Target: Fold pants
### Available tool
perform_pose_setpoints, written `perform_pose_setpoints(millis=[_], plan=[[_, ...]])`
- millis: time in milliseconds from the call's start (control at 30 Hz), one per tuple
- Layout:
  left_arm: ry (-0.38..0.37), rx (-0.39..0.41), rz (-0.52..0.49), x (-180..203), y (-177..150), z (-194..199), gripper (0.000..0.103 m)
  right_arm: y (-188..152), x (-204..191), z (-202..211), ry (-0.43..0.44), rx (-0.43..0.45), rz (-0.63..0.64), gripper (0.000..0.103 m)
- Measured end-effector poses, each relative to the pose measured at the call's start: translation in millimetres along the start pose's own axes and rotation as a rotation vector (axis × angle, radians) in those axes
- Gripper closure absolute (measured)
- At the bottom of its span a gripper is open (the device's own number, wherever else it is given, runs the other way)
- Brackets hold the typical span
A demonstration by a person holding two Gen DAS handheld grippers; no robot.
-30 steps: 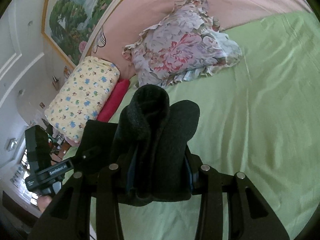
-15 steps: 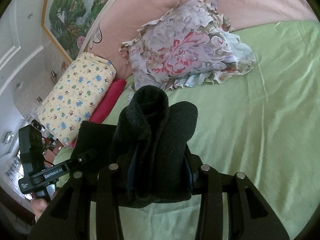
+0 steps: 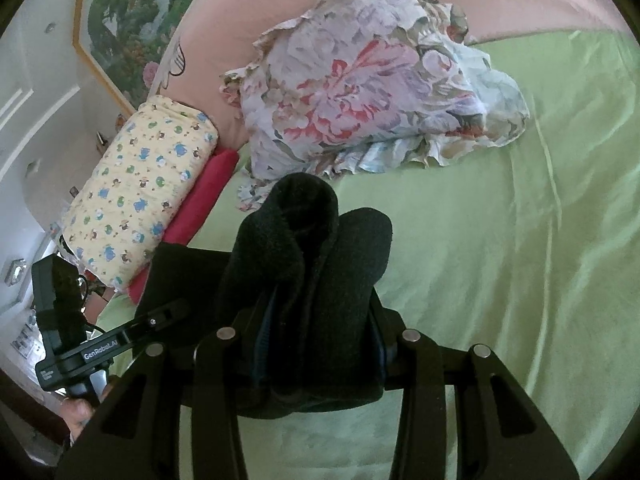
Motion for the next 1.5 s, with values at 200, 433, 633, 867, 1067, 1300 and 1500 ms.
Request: perform_pose_setpoints(millis=[200, 433, 633, 867, 1067, 1300, 1500], plan=[[-0.019, -0.014, 0.037, -16, -10, -10, 0.060, -7, 18, -5, -0.065, 0.001, -0.009, 0.047], [0.000, 0.013, 0.084, -35, -18, -8, 0.030, -9, 26, -7, -0.139, 0.008, 0.016, 0.038], [0.013, 0.027, 0.088, -35, -23, 8, 0.025, -13, 35, -6, -0.214, 0.028, 0.023, 0.029], [0.054, 0.025, 0.064, -23, -37, 30, 0.024, -20, 48, 11, -0.217, 0.071, -0.039, 0.027], [0.104, 0.019, 0.010, -3, -62, 45, 0.023, -30, 44, 31, -0.154, 0.124, -0.047, 0.027], [0.172, 0.044, -0.051, 14, -86, 59, 0.022, -46, 6, 57, -0.141, 0.224, 0.120, 0.016], [0.211, 0.026, -0.075, 18, -100, 57, 0.021, -66, -20, 60, -0.141, 0.209, 0.255, 0.009]])
Point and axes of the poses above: each gripper's, at about its wrist camera, not at the fingertips, and z roughly against the way its jaws point, x to its right, y to its top, the point moved 6 cm from there along -z, roughly the way its jaws point, and after that the axes turned 12 degrees about -y, right-handed, at the moved point
